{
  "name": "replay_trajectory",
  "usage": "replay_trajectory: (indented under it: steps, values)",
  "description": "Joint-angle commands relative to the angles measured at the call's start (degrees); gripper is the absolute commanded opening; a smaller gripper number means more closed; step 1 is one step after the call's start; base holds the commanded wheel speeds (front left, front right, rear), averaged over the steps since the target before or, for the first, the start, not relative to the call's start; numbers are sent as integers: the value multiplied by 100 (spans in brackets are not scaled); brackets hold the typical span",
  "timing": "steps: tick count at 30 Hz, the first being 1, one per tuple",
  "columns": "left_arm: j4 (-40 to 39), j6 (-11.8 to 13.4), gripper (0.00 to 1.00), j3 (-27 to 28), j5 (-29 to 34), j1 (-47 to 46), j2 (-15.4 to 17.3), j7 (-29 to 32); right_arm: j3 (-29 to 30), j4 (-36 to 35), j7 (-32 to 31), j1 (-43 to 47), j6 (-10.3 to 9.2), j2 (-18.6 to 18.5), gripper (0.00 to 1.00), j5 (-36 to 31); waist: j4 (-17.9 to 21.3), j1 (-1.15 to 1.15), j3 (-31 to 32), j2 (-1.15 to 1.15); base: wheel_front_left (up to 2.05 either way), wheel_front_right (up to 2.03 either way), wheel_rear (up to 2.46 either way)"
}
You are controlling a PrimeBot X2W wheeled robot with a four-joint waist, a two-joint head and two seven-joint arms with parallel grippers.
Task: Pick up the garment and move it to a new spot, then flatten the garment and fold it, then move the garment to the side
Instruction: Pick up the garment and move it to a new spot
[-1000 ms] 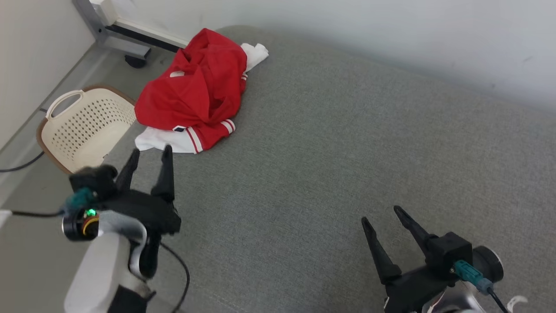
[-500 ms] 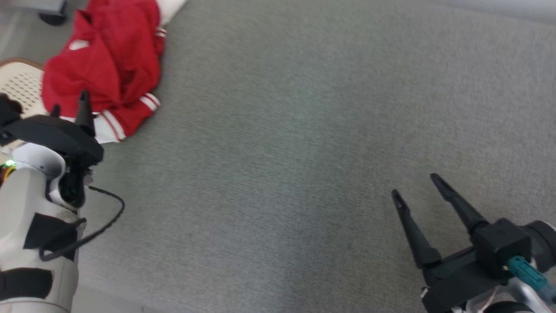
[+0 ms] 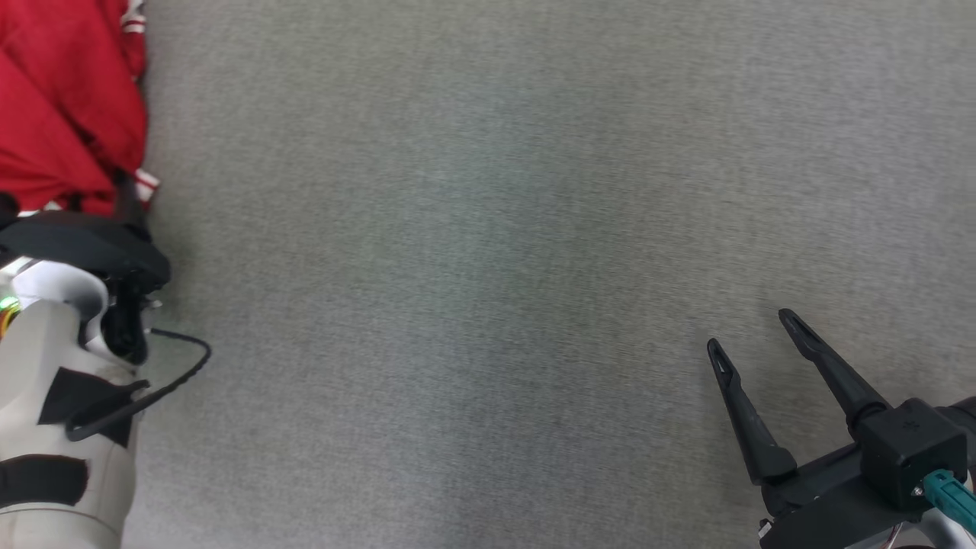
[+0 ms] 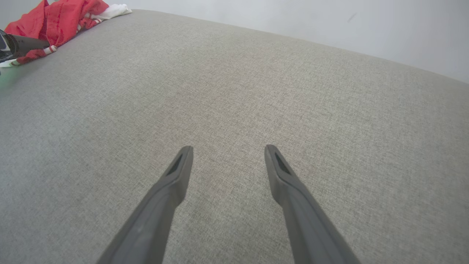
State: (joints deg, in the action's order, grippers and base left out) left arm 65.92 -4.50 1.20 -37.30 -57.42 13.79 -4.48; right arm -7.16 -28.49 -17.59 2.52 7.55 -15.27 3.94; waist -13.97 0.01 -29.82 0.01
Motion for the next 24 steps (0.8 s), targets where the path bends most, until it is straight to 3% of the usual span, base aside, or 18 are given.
replay_trajectory:
  steps: [1, 2, 11, 16, 18, 24]
  values:
    - [139, 69, 22, 11, 45, 22, 87, -64, -8, -12, 9, 21, -13, 28, 100, 44, 133, -1, 37, -1, 0, 0, 0]
    - [190, 77, 0, -7, 79, 27, 121, -104, -23, 2, 14, 6, -13, 53, 100, 51, 158, -1, 73, -1, 0, 0, 0]
    - [394, -49, 0, -107, 147, -140, 510, -386, -332, 521, 370, -337, -13, 311, 100, 190, 356, -1, 581, -1, 0, 0, 0]
    - [332, -150, 0, -284, 307, -312, 950, -324, -455, 1063, 768, -528, -13, 566, 100, 329, 465, -1, 1120, -1, 0, 0, 0]
    - [230, -72, 0, -373, 446, -422, 1196, -449, -493, 1489, 1075, -595, -13, 763, 100, 436, 568, -1, 1570, -1, 0, 0, 0]
    - [-116, -134, 0, -663, 672, -680, 1339, -194, -360, 2074, 1550, -606, -13, 1009, 100, 538, 736, -1, 2268, -1, 0, 0, 0]
